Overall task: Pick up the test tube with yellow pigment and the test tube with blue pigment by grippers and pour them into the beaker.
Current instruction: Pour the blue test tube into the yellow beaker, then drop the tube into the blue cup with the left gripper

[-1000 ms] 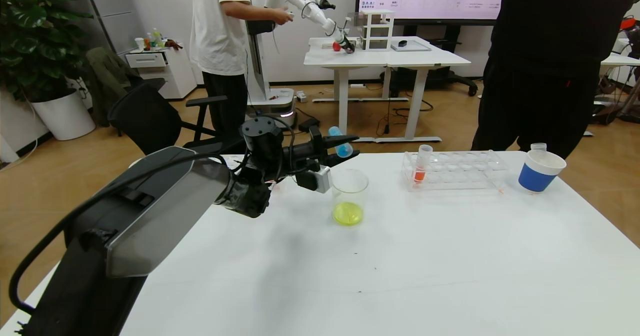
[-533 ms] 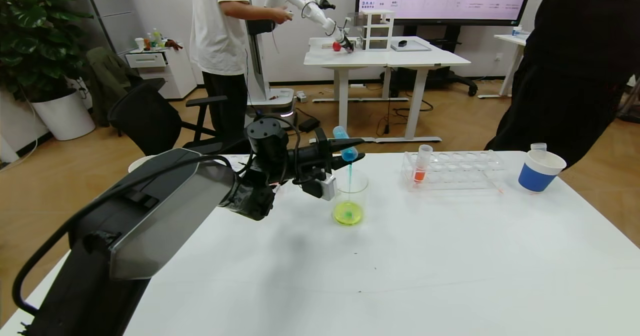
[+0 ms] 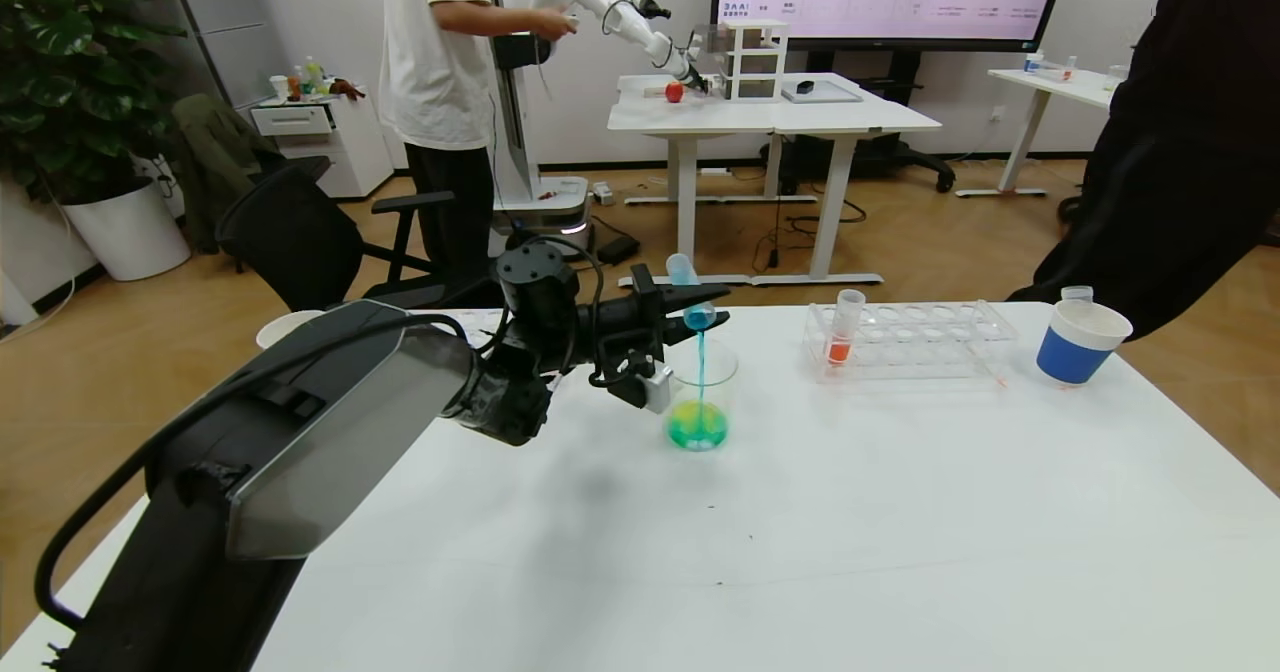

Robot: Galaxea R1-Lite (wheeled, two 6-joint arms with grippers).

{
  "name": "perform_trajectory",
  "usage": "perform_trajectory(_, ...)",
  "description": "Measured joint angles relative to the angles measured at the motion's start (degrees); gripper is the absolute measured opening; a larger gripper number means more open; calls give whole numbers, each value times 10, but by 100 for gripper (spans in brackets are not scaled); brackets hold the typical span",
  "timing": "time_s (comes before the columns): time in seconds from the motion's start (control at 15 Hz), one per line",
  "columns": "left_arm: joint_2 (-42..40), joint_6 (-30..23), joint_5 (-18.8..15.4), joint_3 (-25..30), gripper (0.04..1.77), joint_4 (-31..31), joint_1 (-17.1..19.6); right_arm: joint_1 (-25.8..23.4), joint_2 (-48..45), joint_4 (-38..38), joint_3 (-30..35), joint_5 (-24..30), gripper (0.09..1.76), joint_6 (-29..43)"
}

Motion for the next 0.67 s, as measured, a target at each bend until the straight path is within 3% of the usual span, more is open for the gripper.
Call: perform_trajectory(0.67,-9,55,-2,0,52,-5,2,0,0,0,0,0,174,0)
